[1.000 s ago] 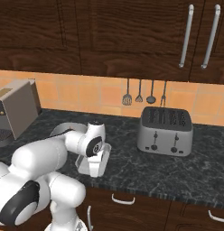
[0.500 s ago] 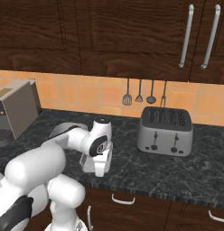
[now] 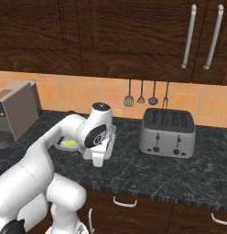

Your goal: Take the meat container that has the shrimp and place it on the second highest rack of the freezer. Then take the vegetable container that has the lemon wedge and garlic and place it on the highest rack of the freezer.

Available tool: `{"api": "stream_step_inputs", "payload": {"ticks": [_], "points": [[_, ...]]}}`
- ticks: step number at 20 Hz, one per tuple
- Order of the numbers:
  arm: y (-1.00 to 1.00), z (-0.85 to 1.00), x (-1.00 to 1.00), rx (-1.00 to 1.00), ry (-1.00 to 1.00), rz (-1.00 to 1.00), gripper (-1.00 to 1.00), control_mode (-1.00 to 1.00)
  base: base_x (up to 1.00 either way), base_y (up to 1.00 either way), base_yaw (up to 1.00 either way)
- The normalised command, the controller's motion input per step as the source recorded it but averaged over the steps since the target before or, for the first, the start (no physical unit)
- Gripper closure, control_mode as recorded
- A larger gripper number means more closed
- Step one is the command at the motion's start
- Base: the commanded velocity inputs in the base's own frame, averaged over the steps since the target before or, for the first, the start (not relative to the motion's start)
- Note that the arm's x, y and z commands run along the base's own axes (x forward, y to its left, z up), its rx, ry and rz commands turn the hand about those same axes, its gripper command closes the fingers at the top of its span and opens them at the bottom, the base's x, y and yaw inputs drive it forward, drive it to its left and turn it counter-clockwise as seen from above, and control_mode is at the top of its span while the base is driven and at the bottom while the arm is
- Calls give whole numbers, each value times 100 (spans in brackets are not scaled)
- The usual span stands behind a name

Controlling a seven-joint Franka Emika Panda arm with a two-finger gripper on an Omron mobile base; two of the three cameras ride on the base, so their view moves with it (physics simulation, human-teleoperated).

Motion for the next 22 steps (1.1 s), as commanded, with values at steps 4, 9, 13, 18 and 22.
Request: {"api": "stream_step_inputs", "payload": {"ticks": [4,9,13,18,22], "points": [[36,57,-41,1,-8,0,100,-100,0,0,0],[18,41,-51,9,0,0,100,-100,0,0,0],[0,30,-60,14,-1,0,100,-100,0,0,0],[1,25,-36,11,0,0,100,-100,0,0,0],[26,38,-6,3,0,0,100,-100,0,0,0]]}}
